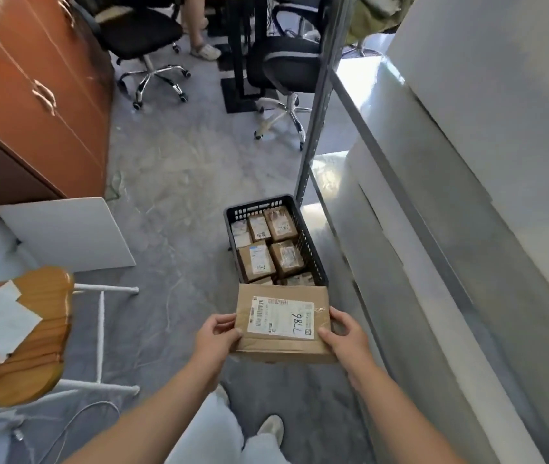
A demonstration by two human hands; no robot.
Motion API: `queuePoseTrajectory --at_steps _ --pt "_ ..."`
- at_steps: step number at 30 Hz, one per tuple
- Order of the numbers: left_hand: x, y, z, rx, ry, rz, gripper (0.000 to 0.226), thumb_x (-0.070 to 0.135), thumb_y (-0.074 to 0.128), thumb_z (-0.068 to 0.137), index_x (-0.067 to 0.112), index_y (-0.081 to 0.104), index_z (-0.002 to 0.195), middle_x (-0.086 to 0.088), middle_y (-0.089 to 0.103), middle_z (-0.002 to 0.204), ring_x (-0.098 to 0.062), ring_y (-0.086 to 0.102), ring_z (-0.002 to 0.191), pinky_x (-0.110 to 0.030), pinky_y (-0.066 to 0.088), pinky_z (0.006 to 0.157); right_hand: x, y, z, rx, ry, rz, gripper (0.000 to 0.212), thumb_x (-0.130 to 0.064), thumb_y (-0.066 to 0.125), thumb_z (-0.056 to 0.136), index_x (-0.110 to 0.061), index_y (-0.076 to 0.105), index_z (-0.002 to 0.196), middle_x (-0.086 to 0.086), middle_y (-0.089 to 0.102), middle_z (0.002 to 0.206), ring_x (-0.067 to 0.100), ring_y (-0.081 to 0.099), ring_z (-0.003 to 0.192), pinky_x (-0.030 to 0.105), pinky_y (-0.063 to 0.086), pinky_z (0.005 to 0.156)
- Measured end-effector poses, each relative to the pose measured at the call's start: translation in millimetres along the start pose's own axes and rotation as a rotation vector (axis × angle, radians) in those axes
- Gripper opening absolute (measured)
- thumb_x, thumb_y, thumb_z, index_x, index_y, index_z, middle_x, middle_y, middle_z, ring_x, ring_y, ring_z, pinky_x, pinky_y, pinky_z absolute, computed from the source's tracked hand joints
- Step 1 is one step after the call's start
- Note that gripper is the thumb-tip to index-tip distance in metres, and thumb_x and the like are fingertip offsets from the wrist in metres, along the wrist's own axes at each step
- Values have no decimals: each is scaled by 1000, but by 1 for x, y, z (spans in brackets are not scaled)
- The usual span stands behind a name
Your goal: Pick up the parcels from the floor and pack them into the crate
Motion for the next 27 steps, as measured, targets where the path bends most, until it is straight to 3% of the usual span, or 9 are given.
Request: queuePoseTrajectory --at_steps 6,9,13,15,18,20,22,25,27 --pt "10 53 91 -34 -50 68 31 -16 57 81 12 62 93 -7 69 99 -12 64 89 -18 49 67 -3 -3 95 2 97 -64 57 9 61 86 -15 51 138 1 61 131 16 58 120 42 50 100" --pt "5 79 145 -39 -108 95 32 -20 54 81 9 60 92 -6 68 97 -10 63 88 -13 48 62 1 3 144 33 159 -85 62 13 57 87 -14 48 141 1 59 134 16 53 128 40 47 104" --pt "-18 115 233 -10 -160 104 19 0 59 90 15 58 101 -6 69 99 -8 64 83 -16 51 64 13 9 230 54 150 -161 64 12 54 88 -18 45 144 -3 58 135 11 53 123 33 47 103" --pt "-36 134 278 -6 -174 118 17 14 60 93 25 58 106 1 68 98 -5 62 82 -14 52 65 29 13 277 47 149 -221 62 9 53 90 -21 45 144 -7 58 131 6 53 118 26 47 100" --pt "-72 161 342 10 -193 168 21 22 62 91 28 63 112 6 68 107 -7 61 89 -26 50 82 60 20 347 48 147 -296 57 -4 55 93 -27 45 144 -9 61 130 7 58 111 16 51 84" --pt "-97 173 373 39 -222 193 26 19 62 91 22 63 117 10 63 100 -7 57 87 -21 45 74 79 27 385 62 167 -352 54 -11 56 95 -30 45 144 -10 63 126 7 59 104 8 44 68" --pt "-123 180 393 44 -267 234 30 18 62 91 20 62 121 8 64 105 -9 57 90 -19 45 71 99 42 413 51 211 -394 60 -13 60 93 -27 40 148 -6 61 132 11 58 107 14 45 77" --pt "-162 179 414 84 -341 272 43 19 65 90 17 58 132 2 64 127 -15 60 111 -31 48 98 121 73 438 -1 252 -528 77 -22 68 89 -24 26 154 3 50 144 21 52 124 29 47 96" --pt "-180 183 424 103 -366 249 45 20 67 89 18 58 133 2 64 128 -15 60 113 -36 46 103 133 82 451 -10 236 -616 86 -29 71 87 -21 19 155 4 40 151 25 42 134 39 44 106"
Point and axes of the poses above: each hand's wrist, its own z-axis towards the middle knuckle, its own y-axis out of the palm, x = y × z, the point moved 9 cm from there along z, towards the middle knuckle
